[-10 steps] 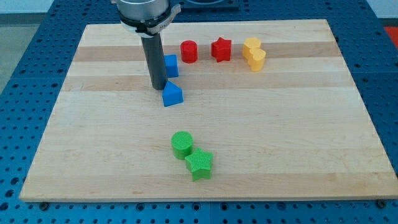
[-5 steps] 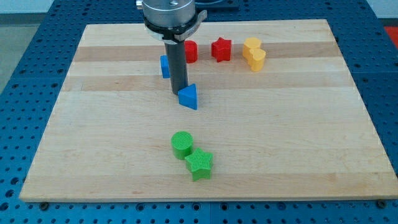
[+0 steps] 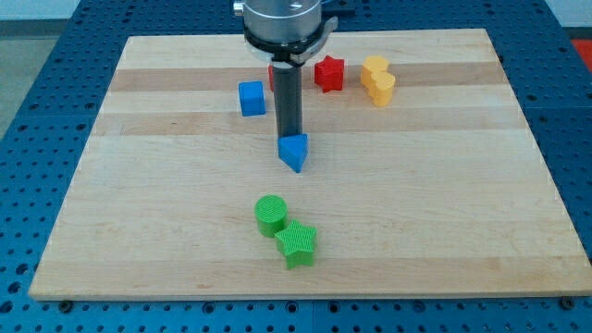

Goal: Push the blue triangle to the bottom of the green star

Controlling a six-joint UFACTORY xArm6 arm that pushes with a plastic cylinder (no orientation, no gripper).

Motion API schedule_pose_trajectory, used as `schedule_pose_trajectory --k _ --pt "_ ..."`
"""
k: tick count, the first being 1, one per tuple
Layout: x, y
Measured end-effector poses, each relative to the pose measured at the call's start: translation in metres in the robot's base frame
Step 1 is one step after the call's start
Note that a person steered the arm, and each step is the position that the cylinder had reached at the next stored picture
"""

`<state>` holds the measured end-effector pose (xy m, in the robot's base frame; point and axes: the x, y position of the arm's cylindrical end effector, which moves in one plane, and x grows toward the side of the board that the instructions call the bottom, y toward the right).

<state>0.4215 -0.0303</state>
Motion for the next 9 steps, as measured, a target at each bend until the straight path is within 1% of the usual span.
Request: schedule_pose_trajectory --k 1,2,4,6,8,9 --pt "0.021 -0.020" --pt "0.040 -0.025" --pt "0.033 -0.017" --pt "0.044 -0.002" --pt "0.040 0.063" --pt "0.040 0.081"
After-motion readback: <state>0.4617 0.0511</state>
